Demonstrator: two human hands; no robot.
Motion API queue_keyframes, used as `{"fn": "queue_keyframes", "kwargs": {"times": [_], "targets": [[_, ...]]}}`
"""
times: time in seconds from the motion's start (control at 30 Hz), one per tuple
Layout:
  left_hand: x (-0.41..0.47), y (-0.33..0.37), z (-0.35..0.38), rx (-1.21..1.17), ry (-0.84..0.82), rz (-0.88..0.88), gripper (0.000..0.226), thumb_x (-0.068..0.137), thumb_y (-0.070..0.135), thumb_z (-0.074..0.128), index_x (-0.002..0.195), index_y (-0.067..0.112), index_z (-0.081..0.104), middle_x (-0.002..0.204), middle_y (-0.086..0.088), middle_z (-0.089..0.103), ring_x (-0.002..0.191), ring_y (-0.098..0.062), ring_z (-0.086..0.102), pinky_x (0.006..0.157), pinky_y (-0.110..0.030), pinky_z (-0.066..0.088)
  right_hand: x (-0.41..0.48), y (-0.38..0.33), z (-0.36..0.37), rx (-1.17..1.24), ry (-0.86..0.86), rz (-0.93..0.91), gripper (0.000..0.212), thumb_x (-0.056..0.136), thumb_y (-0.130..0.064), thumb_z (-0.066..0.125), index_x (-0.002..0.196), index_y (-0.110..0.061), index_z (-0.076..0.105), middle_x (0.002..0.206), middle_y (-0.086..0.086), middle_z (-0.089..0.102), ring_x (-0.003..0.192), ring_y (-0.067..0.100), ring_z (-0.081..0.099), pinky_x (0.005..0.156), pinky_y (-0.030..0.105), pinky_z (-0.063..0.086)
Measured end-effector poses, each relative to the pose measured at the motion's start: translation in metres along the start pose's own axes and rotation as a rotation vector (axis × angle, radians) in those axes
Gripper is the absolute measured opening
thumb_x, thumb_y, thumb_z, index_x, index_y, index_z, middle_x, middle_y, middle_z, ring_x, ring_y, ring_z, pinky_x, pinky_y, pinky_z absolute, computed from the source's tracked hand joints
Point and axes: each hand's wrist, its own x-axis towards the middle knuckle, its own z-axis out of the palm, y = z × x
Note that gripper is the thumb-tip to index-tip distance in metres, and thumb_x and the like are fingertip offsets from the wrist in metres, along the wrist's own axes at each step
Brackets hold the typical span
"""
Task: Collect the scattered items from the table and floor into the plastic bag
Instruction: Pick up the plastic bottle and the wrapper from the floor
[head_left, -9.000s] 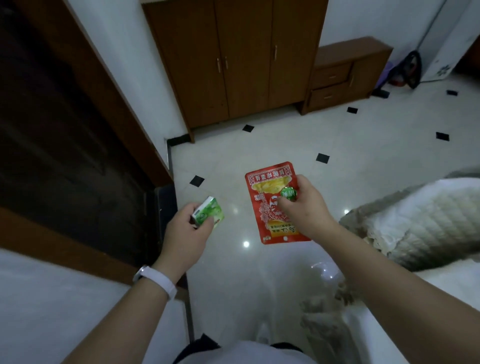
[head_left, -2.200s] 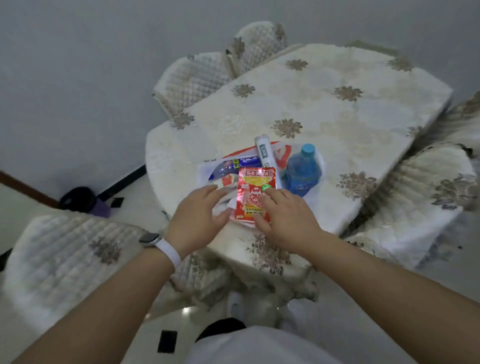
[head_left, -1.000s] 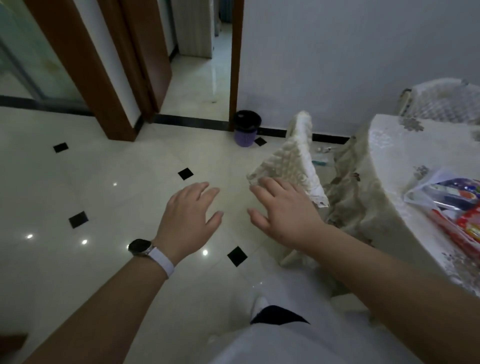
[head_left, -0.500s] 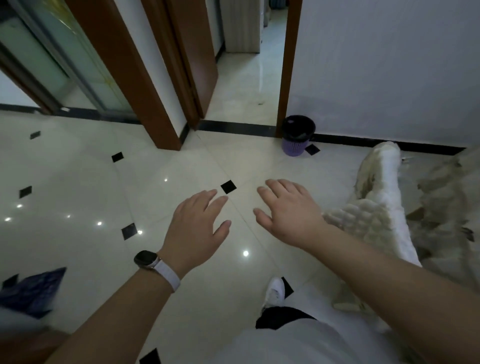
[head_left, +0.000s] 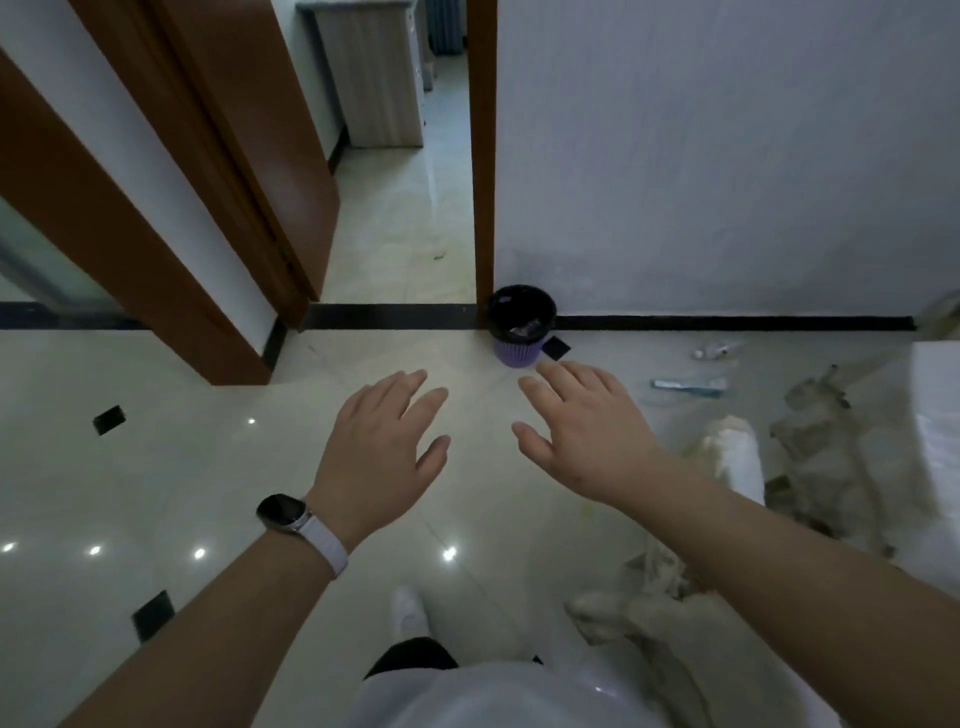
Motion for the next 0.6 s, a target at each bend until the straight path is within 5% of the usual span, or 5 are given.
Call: {"fn": "queue_keyframes", "kwargs": {"times": [0.6], "targets": [[0.337,-0.107,0.076,-0.142,-0.133,0.458,0.049,0.09,0.042,0.052,0.132,0.019,0.058,0.137,-0.007,0.056,0.128,-0.028,0.05,0.104,-0.048,0.04,0.192,0.093,0.023,-0.061,0.027,0.609,0.055,0.09,-0.052,0.038,0.126,-0.016,0.06,0.13,0.008,0.06,0.119,0.029,0.054,0.099,0.042,0.041]]}}
